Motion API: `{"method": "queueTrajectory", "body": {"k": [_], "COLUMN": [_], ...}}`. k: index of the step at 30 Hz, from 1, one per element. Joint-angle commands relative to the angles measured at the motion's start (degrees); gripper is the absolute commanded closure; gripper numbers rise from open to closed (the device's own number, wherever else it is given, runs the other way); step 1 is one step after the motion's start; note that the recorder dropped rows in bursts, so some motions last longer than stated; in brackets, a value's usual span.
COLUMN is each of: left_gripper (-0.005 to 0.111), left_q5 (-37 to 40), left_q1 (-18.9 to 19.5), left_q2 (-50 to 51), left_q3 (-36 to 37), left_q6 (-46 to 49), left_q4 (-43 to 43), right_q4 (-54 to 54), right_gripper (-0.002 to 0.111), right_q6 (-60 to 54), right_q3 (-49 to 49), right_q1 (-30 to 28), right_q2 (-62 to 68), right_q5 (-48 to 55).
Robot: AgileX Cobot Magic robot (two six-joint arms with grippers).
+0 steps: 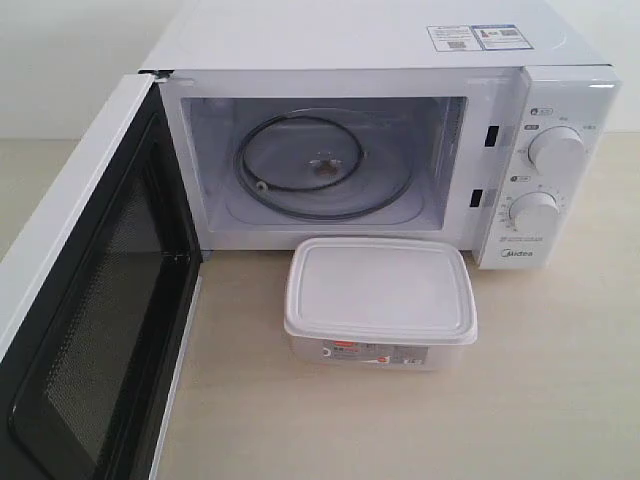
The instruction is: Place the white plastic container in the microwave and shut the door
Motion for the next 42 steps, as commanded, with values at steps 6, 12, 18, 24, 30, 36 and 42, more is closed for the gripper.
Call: {"method": "queueTrajectory", "body": {"k": [6,12,18,24,30,36,42], "left_gripper": [0.102,0.102,0.102,0.102,0.102,0.102,0.102], "left_q5": [0.15,0.15,0.15,0.15,0.15,0.15,0.15], "left_q1": [0.18,0.18,0.18,0.18,0.18,0.18,0.18], "left_q2": [-0.21,-0.21,-0.21,-0.21,-0.21,-0.21,-0.21], "left_q3": [0.17,0.17,0.17,0.17,0.17,0.17,0.17], "left_q6": [-0.5,-0.5,-0.5,-0.5,-0.5,-0.5,-0.5], "left_q4": [0.29,0.29,0.29,0.29,0.29,0.29,0.29], "right_q4": [-0.31,-0.31,-0.31,-0.68,0.0,0.49,0.49], "right_gripper": [0.108,0.108,0.108,0.108,0.108,0.108,0.108], "right_q6": [-0.19,-0.19,-0.19,-0.99,-0.99,-2.01,-3.0], "right_q3": [0.2,0.2,0.2,0.2,0.2,-2.81,-8.26], "right_q1": [-0.07,-0.07,-0.07,-0.07,-0.07,-0.07,-0.07], "right_q2": [-0.24,-0.24,-0.24,-0.24,-0.24,6.32,19.94], "right_q5": [-0.27,-1.64,-4.77,-22.04,-33.23,-33.68,-35.85]}}
